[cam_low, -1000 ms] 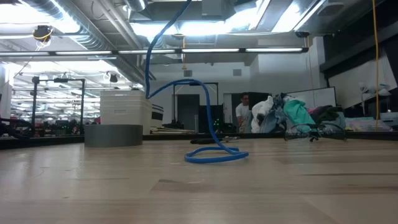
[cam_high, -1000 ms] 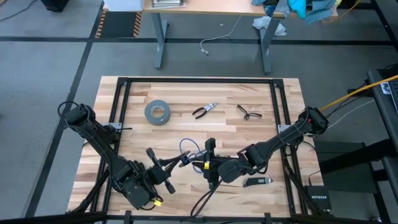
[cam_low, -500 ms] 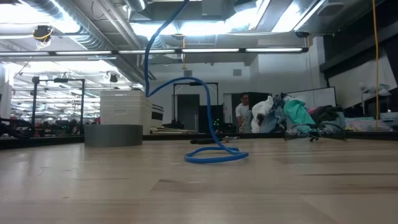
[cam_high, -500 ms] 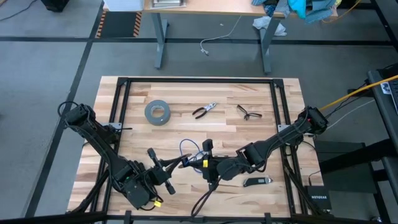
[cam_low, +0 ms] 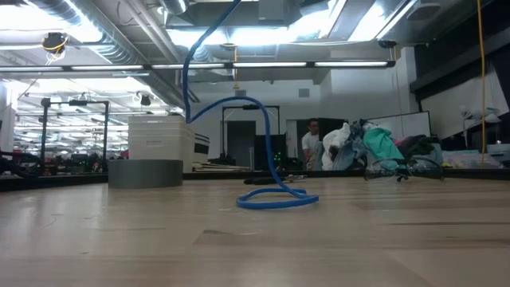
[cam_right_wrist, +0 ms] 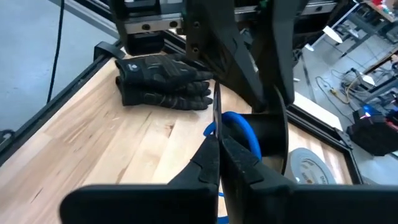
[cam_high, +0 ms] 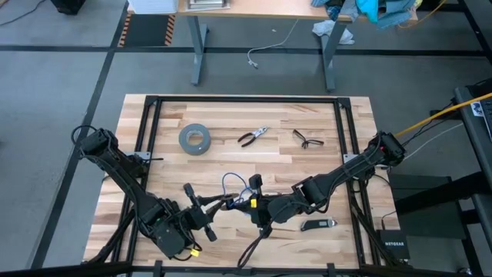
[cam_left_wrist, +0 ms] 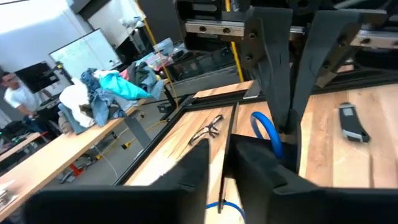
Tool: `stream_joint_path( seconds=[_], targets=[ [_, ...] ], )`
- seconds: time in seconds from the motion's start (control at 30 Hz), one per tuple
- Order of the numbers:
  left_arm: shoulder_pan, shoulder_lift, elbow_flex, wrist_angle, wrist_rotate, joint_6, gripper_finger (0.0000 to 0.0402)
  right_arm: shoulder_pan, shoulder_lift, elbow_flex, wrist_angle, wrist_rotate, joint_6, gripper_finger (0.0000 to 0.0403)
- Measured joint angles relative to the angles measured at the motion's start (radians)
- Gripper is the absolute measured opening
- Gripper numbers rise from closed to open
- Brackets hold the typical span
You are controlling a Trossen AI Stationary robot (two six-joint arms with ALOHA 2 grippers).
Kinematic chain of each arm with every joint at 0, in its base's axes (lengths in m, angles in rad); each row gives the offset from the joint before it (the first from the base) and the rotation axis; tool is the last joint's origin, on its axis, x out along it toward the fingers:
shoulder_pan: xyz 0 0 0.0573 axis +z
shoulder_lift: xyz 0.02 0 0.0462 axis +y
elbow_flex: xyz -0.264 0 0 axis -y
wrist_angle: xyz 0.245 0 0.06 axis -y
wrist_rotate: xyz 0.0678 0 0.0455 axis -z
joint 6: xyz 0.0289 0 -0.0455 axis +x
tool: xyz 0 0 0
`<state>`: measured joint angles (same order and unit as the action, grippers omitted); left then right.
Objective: Coil cords
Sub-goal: Coil the blue wire cable onto the black spool
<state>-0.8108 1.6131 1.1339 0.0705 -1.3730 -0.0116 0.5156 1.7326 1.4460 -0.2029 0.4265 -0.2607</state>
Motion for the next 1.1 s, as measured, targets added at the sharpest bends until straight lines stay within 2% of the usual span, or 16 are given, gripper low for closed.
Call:
stream_joint_path(
  seconds=[0.13, 0.23, 0.43, 0.53, 0.7, 0.83, 0.97, 1.03, 1.1],
  targets=[
    [-0.002, 0.0, 0.0, 0.001, 0.003, -0.005, 0.0141, 0.0, 0.0, 0.0, -0.015, 0.003, 0.014, 0.0002],
    [-0.019, 0.0, 0.0, 0.001, -0.021, 0.027, 0.0177, 0.0, -0.009, 0.0, -0.051, 0.027, 0.035, 0.0002],
    [-0.096, -0.013, 0.0, -0.002, -0.129, 0.083, 0.0201, 0.002, -0.075, -0.001, -0.118, 0.065, 0.099, 0.0001],
    [-0.107, -0.019, 0.0, -0.008, -0.123, -0.01, 0.0202, 0.013, -0.099, -0.001, -0.129, 0.072, 0.123, 0.0001],
    [-0.043, -0.017, -0.027, -0.078, 0.095, -0.205, 0.0202, 0.017, -0.121, -0.001, -0.14, 0.077, 0.15, 0.0001],
    [-0.001, 0.014, -0.08, -0.043, 0.154, -0.273, 0.0202, 0.015, -0.126, 0.0, -0.17, 0.078, 0.17, 0.0],
    [0.021, 0.069, -0.115, 0.127, 0.236, -0.207, 0.0202, 0.015, -0.127, 0.0, -0.161, 0.059, 0.177, 0.0],
    [0.036, 0.113, -0.117, 0.222, 0.281, -0.118, 0.0202, 0.015, -0.127, 0.0, -0.161, 0.057, 0.175, 0.0],
    [0.052, 0.158, -0.117, 0.324, 0.286, -0.013, 0.0202, 0.015, -0.127, 0.0, -0.162, 0.051, 0.175, 0.0]
  ],
)
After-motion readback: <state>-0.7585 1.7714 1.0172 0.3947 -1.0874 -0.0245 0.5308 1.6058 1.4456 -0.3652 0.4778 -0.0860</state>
